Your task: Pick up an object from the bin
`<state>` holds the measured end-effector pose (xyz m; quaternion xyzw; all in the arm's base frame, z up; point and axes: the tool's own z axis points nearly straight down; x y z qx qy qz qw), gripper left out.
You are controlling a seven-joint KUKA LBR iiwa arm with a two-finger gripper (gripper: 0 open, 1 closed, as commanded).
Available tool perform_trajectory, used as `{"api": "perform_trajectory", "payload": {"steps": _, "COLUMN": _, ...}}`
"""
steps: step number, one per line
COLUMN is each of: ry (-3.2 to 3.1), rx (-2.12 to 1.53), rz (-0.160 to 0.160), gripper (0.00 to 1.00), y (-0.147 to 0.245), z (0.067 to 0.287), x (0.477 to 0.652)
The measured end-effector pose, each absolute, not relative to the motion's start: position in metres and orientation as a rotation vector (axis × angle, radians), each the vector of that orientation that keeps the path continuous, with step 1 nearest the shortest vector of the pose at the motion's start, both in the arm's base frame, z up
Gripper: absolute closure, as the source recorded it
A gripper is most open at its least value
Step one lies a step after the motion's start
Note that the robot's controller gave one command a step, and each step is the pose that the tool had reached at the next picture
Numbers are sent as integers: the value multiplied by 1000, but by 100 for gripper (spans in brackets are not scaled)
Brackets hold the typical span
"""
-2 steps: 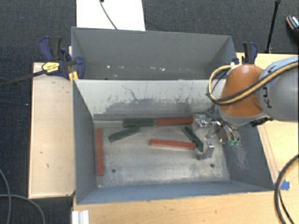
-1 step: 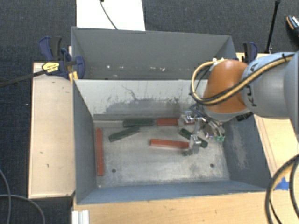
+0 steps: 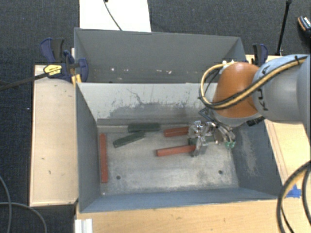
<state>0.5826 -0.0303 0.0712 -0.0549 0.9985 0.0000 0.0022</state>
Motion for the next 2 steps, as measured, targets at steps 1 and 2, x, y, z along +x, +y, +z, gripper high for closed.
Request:
{"api": "perform_trajectory", "payload": {"steps": 1, "ry": 3133, "rx": -174, "rz": 0, "gripper": 0, "y": -30, "z": 71, "x": 582}}
{"api": "perform_trajectory", "payload": {"steps": 2, "ry": 3132, "rx": -178, "rz": 0, "gripper": 100, "y": -30, "z": 71, "x": 583}}
